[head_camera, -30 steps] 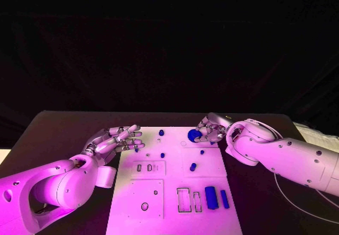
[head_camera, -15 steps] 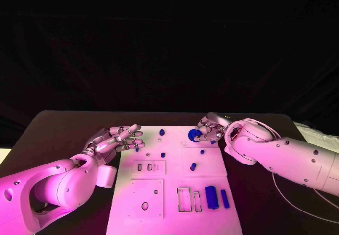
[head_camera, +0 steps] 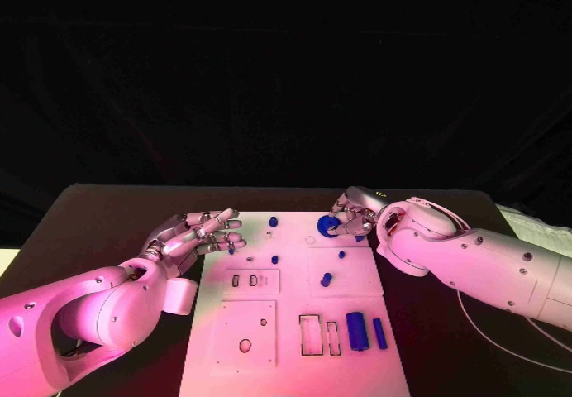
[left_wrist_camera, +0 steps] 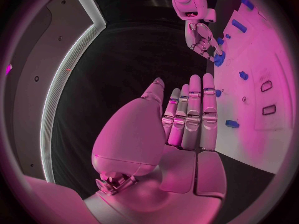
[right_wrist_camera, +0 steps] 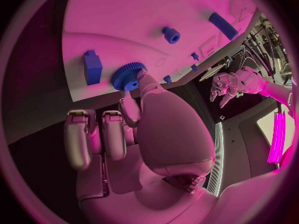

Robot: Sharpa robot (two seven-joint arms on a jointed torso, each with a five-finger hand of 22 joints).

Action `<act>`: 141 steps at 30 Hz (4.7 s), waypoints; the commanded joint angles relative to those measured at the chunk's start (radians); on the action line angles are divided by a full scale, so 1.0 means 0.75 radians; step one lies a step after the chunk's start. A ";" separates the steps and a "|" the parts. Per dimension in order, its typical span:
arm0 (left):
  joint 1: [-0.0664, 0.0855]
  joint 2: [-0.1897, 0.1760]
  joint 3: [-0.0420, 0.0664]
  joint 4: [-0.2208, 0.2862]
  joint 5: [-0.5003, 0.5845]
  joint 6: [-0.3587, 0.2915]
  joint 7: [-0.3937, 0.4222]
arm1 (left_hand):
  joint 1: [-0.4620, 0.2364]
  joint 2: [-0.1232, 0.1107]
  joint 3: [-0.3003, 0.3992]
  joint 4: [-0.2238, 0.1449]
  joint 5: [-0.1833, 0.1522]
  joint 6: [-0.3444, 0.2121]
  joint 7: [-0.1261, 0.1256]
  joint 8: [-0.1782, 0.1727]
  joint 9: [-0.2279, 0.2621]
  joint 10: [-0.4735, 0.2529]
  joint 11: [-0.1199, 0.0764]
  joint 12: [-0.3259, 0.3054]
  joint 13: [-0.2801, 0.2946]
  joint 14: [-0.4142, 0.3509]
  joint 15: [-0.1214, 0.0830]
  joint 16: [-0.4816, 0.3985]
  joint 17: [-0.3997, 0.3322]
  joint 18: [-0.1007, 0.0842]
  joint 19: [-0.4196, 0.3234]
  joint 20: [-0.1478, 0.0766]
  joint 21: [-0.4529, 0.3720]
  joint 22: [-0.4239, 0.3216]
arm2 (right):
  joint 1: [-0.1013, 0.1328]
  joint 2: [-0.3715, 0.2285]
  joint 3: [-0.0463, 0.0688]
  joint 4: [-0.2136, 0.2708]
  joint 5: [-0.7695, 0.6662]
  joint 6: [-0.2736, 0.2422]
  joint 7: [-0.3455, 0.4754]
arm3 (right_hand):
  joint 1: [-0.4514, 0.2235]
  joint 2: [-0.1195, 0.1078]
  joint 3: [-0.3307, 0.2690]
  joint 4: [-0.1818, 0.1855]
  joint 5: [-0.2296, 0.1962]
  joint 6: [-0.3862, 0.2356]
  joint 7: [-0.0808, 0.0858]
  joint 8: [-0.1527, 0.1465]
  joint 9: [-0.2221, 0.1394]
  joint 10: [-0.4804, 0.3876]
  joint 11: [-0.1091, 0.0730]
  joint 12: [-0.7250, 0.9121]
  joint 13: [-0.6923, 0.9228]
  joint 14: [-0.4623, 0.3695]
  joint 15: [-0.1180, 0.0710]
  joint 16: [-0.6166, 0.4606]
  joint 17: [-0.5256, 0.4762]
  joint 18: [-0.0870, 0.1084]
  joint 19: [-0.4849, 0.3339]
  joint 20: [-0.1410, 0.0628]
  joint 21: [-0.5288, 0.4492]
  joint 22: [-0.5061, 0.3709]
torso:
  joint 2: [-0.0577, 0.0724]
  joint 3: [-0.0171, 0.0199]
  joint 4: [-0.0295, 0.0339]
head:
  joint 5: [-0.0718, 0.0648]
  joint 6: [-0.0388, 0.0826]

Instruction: Assemble the parts on the task board

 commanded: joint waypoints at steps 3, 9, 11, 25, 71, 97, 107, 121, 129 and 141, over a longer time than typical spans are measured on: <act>0.002 0.003 0.001 0.002 0.001 0.041 0.004 | 0.011 -0.002 -0.003 -0.008 -0.005 -0.003 0.001 -0.007 0.000 -0.008 0.002 -0.006 0.000 -0.004 0.003 -0.005 0.001 0.013 0.006 0.002 -0.009 -0.001 | -0.015 0.003 -0.006 0.014 -0.123 -0.062 -0.021 | 0.047 0.031 0.053 -0.027 -0.019 0.064 -0.021 0.030 0.016 0.074 -0.040 0.202 0.055 0.108 -0.010 0.009 0.166 -0.021 0.026 -0.010 0.012 0.180 | -0.001 -0.0003 0.0004 | -0.002 -0.001; 0.002 0.005 0.001 0.002 0.000 0.051 0.007 | 0.011 -0.003 -0.003 -0.010 -0.006 -0.003 0.001 -0.007 0.000 -0.009 0.002 -0.006 0.000 -0.004 0.003 -0.006 0.003 0.013 0.006 0.002 -0.009 -0.001 | -0.022 0.007 -0.006 0.053 -0.154 -0.203 0.009 | 0.044 0.046 0.110 -0.042 0.004 0.086 -0.029 0.035 0.021 0.092 -0.048 0.267 0.111 0.109 -0.018 0.014 0.173 -0.026 0.041 -0.019 0.022 0.204 | -0.001 -0.0008 0.0020 | 0.002 -0.001; 0.002 0.006 0.001 0.002 0.000 0.053 0.008 | 0.011 -0.004 -0.003 -0.010 -0.006 -0.004 0.001 -0.008 0.000 -0.009 0.002 -0.006 0.000 -0.004 0.003 -0.006 0.003 0.013 0.006 0.002 -0.010 -0.002 | -0.024 0.012 -0.006 0.069 -0.156 -0.227 0.017 | 0.028 0.043 0.124 -0.040 0.017 0.086 -0.030 0.033 0.021 0.092 -0.049 0.270 0.116 0.109 -0.019 0.014 0.173 -0.026 0.042 -0.021 0.023 0.206 | -0.001 -0.0005 0.0023 | 0.001 0.000; 0.002 0.011 0.001 0.002 0.000 0.055 0.007 | 0.012 -0.005 -0.003 -0.012 -0.006 -0.004 0.001 -0.008 0.000 -0.010 0.002 -0.007 0.000 -0.004 0.003 -0.007 0.004 0.013 0.006 0.002 -0.010 -0.002 | -0.019 0.133 -0.006 0.138 -0.154 -0.229 0.006 | -0.015 0.034 0.166 -0.036 0.034 0.073 -0.024 0.018 0.017 0.087 -0.044 0.262 0.118 0.107 -0.016 0.011 0.166 -0.027 0.043 -0.020 0.025 0.210 | 0.000 -0.0026 0.0043 | 0.012 0.007; 0.002 0.031 0.001 -0.014 0.000 0.053 -0.003 | 0.015 -0.003 0.000 -0.015 -0.006 -0.005 0.001 -0.009 0.000 -0.011 0.002 -0.007 0.000 -0.005 0.003 -0.008 0.008 0.013 0.007 0.002 -0.011 -0.002 | -0.017 0.320 -0.030 -0.014 -0.165 -0.135 -0.001 | -0.178 -0.077 0.044 0.048 -0.047 -0.217 0.053 -0.039 -0.016 0.003 0.027 0.067 0.003 0.096 0.045 -0.016 0.118 -0.017 0.008 0.036 0.004 0.168 | 0.002 0.0010 0.0034 | 0.032 -0.010; 0.002 0.010 0.001 -0.017 0.000 0.053 -0.002 | 0.014 -0.002 0.000 -0.015 -0.006 -0.005 0.002 -0.009 0.000 -0.012 0.003 -0.007 0.000 -0.005 0.003 -0.009 0.009 0.013 0.007 0.002 -0.012 -0.002 | -0.048 -0.099 0.007 0.220 0.191 -0.173 0.364 | -0.063 -0.046 0.004 0.032 0.073 -0.139 0.036 -0.028 -0.008 0.004 0.011 0.078 0.013 0.098 0.032 -0.009 0.131 -0.018 0.013 0.027 0.006 0.176 | -0.008 0.0071 -0.0221 | 0.028 -0.006; 0.001 0.014 0.000 -0.039 0.001 0.059 0.000 | 0.014 -0.002 0.000 -0.015 -0.006 -0.005 0.002 -0.009 0.000 -0.012 0.003 -0.007 0.000 -0.005 0.003 -0.009 0.009 0.013 0.007 0.002 -0.012 -0.002 | -0.097 -0.254 0.016 0.166 0.357 -0.163 0.500 | -0.028 -0.051 0.006 0.002 0.077 -0.136 0.036 -0.031 -0.009 -0.003 0.010 0.064 0.005 0.098 0.031 -0.009 0.131 -0.017 0.010 0.026 0.004 0.173 | -0.023 0.0273 -0.0527 | 0.040 -0.002; 0.000 0.026 -0.001 -0.055 0.001 0.062 -0.004 | 0.014 -0.001 0.001 -0.017 -0.006 -0.005 0.001 -0.009 0.000 -0.012 0.003 -0.007 0.000 -0.005 0.003 -0.009 0.011 0.013 0.008 0.002 -0.013 -0.003 | -0.154 -0.227 0.017 0.031 0.358 -0.185 0.530 | -0.011 -0.042 0.012 -0.011 0.074 -0.131 0.036 -0.030 -0.009 -0.003 0.009 0.066 0.007 0.098 0.031 -0.008 0.135 -0.017 0.011 0.026 0.004 0.174 | -0.023 0.0301 -0.0561 | 0.027 -0.015; 0.000 0.031 -0.001 -0.058 0.001 0.063 -0.005 | 0.014 -0.001 0.001 -0.017 -0.006 -0.005 0.001 -0.009 0.000 -0.012 0.003 -0.007 0.000 -0.005 0.003 -0.009 0.011 0.013 0.008 0.002 -0.013 -0.003 | -0.158 -0.197 0.017 -0.025 0.351 -0.192 0.514 | 0.015 -0.003 0.040 -0.033 0.026 -0.110 0.037 -0.026 -0.008 0.004 0.009 0.078 0.014 0.101 0.031 -0.002 0.146 -0.019 0.017 0.025 0.008 0.183 | -0.024 0.0270 -0.0521 | 0.024 -0.020; -0.001 0.035 -0.001 -0.062 0.001 0.065 -0.006 | 0.014 -0.001 0.001 -0.017 -0.006 -0.005 0.001 -0.009 0.000 -0.012 0.003 -0.007 0.000 -0.005 0.003 -0.009 0.011 0.013 0.008 0.002 -0.013 -0.003 | -0.159 -0.150 0.017 -0.061 0.348 -0.173 0.520 | 0.025 0.026 0.080 -0.059 0.004 -0.042 0.025 -0.010 -0.003 0.010 0.000 0.090 0.023 0.102 0.024 0.001 0.152 -0.020 0.021 0.021 0.010 0.189 | -0.025 0.0268 -0.0531 | 0.029 -0.032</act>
